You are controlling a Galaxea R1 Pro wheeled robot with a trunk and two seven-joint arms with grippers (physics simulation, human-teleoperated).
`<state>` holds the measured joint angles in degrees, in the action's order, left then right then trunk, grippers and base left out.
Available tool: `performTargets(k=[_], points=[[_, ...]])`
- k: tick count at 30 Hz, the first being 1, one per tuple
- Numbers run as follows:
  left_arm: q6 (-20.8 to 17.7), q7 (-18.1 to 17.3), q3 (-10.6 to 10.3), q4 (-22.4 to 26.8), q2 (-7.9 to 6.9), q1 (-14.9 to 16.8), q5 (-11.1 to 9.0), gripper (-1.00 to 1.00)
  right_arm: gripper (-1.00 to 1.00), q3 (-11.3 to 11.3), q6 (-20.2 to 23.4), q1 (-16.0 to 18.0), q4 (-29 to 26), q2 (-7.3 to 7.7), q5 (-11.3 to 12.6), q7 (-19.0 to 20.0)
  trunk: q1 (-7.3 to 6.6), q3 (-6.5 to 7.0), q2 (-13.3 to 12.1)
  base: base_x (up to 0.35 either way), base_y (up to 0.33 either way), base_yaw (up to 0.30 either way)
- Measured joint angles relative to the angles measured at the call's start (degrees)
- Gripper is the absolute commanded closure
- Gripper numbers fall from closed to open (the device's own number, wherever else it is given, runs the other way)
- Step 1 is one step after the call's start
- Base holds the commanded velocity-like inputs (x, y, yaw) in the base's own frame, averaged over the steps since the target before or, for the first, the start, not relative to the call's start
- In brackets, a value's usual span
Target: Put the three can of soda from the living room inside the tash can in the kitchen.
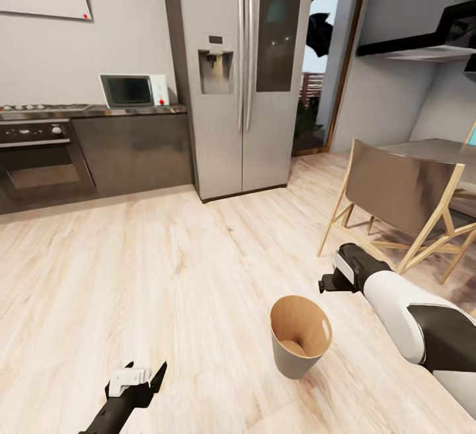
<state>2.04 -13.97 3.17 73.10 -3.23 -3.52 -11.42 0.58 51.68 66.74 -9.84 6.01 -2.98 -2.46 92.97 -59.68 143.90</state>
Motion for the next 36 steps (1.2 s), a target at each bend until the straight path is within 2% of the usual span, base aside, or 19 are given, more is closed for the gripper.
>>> performTargets(k=[12, 21, 36], points=[[0.06, 0.00, 0.00, 0.10, -0.02, 0.00, 0.00, -1.00, -1.00, -0.05, -0.01, -0.07, 0.00, -0.03, -0.01, 0.00, 0.31, -2.66, 0.16, 0.000, 0.000, 0.000], [0.23, 0.01, 0.00, 0.11, -0.03, 0.00, 0.07, -1.00, -1.00, -0.05, -0.07, -0.12, 0.00, -0.09, -0.01, 0.00, 0.31, -2.67, 0.17, 0.000, 0.000, 0.000], [0.24, 0.03, 0.00, 0.11, -0.01, 0.00, 0.09, -1.00, -1.00, -0.11, -0.09, -0.20, 0.00, -0.20, 0.00, 0.00, 0.70, -5.98, 0.36, 0.000, 0.000, 0.000]])
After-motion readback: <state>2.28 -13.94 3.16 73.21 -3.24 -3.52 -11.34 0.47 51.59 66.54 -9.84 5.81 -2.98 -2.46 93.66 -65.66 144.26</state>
